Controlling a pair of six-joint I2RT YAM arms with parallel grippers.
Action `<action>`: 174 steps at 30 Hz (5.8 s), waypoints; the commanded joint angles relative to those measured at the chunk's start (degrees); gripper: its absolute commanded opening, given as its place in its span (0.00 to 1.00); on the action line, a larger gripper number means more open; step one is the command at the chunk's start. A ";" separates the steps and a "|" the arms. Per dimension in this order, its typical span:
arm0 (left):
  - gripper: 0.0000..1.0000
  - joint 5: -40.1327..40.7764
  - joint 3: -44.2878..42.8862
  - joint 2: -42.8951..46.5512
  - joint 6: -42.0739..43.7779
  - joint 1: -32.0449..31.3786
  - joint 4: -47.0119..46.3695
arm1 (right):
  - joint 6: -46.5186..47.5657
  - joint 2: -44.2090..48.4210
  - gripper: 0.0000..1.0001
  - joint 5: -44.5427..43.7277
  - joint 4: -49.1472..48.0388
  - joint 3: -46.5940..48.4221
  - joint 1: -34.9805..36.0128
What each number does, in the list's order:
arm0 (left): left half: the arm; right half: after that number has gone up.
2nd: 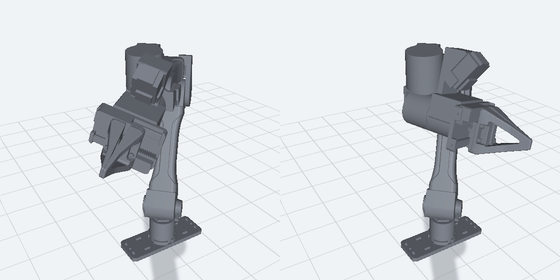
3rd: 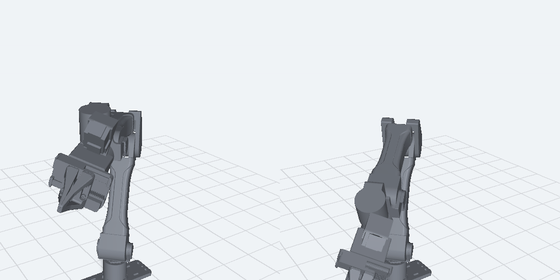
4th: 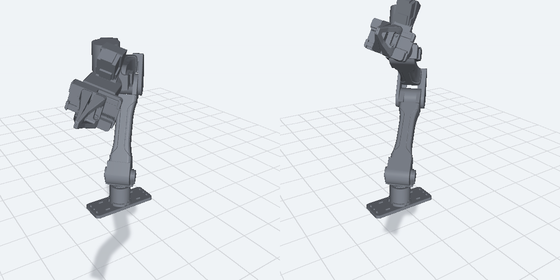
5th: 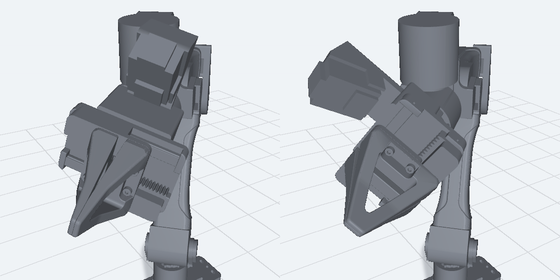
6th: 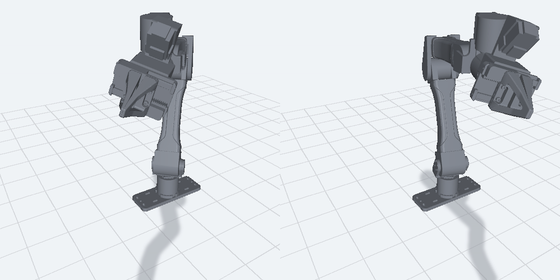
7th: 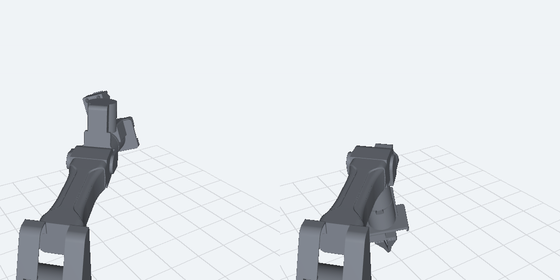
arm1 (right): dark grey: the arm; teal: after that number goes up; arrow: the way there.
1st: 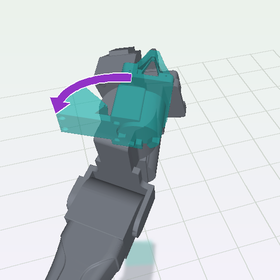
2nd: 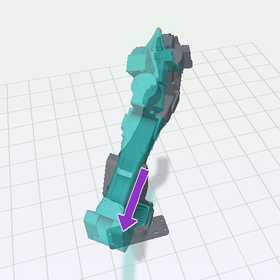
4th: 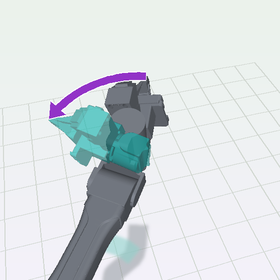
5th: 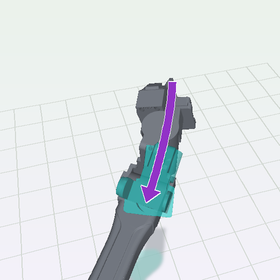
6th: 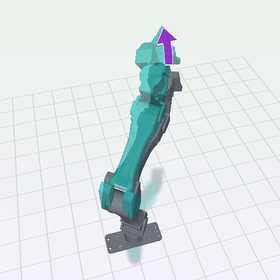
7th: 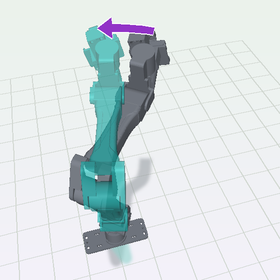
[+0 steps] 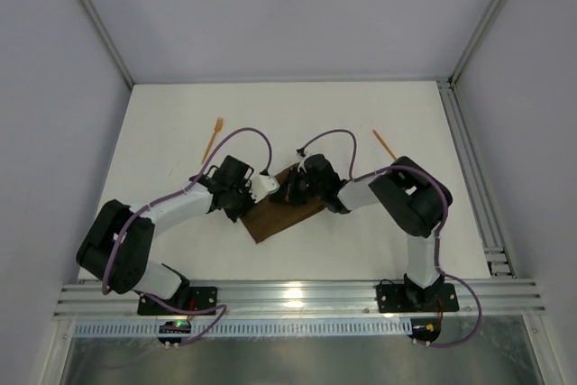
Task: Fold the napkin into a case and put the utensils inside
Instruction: Smooth out the 2/3-rectangle-folded napkin at the center of the board, then pick up the 2/3-rectangle-folded napkin at the center of the board, then fold the 2/3-rectangle-folded napkin at the center of the board.
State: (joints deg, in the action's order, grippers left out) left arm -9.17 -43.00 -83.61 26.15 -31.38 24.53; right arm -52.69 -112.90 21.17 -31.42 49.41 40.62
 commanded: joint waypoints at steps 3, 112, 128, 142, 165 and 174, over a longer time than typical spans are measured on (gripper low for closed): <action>0.15 -0.94 2.04 -1.29 0.13 0.00 -2.91 | 5.22 14.97 0.13 2.02 -7.59 -8.25 -3.60; 0.15 0.47 3.45 -2.96 8.74 0.17 -8.71 | 53.41 19.66 0.04 19.61 42.76 3.06 -16.97; 0.15 -2.95 2.58 -3.40 8.39 -0.09 -7.05 | 24.48 15.88 0.04 18.03 21.23 1.12 -19.62; 0.15 -3.40 1.43 -5.33 9.00 -0.18 -6.69 | -4.77 3.84 0.08 10.57 -2.32 2.10 -13.56; 0.18 -3.14 2.31 -4.81 9.00 -0.18 -5.81 | -12.45 3.03 0.54 -12.11 7.15 1.66 -11.71; 0.19 -3.05 1.78 -4.28 7.43 -0.18 -6.43 | -14.19 1.90 0.50 -11.15 6.65 0.87 -11.79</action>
State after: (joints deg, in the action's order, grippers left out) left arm -10.52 -42.65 -86.52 35.03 -31.38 13.85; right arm -65.89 -109.62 13.58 -25.78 51.77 29.39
